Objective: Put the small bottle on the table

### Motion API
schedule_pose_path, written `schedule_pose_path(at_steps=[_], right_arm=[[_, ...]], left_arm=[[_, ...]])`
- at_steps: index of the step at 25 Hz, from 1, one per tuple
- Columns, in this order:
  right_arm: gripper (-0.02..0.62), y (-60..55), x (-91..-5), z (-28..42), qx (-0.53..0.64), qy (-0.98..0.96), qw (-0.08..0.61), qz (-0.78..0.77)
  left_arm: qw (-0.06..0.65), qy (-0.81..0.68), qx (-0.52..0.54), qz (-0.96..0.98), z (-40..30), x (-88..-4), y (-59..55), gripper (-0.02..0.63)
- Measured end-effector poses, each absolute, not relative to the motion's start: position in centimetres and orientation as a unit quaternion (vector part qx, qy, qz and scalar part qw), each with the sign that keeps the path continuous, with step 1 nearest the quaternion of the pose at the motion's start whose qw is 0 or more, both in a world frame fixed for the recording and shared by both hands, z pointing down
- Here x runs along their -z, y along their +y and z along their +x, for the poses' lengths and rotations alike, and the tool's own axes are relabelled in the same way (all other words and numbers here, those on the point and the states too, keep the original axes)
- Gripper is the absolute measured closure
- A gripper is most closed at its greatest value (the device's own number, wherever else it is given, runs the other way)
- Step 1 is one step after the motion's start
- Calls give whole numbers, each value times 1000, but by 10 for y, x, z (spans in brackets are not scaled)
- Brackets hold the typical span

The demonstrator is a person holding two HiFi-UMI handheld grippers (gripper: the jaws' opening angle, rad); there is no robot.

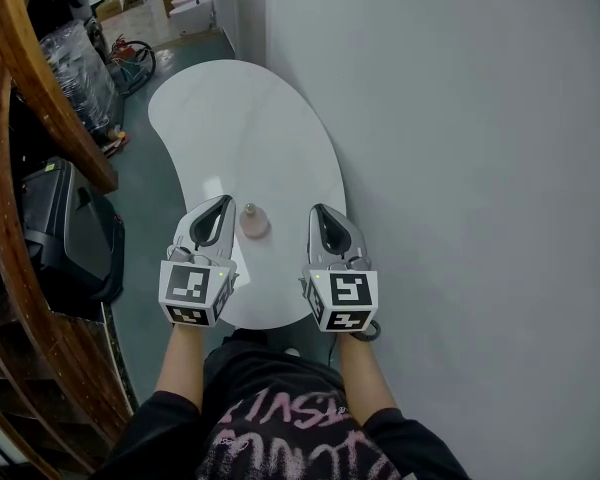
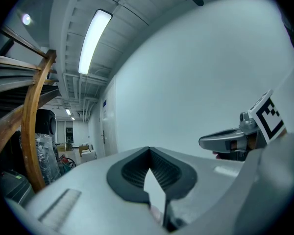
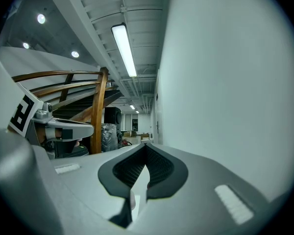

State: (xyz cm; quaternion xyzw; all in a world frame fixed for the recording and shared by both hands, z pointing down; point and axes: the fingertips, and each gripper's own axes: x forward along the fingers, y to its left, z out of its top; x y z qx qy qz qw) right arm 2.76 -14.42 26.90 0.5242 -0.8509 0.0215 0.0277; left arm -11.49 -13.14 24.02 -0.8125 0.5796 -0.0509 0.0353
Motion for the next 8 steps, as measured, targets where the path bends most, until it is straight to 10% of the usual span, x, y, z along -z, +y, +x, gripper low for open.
schedule_pose_path(at_steps=[8], right_arm=[[587, -145, -270, 22, -23, -853, 29, 520]], left_arm=[[36, 581, 49, -812, -121, -241, -130, 600]])
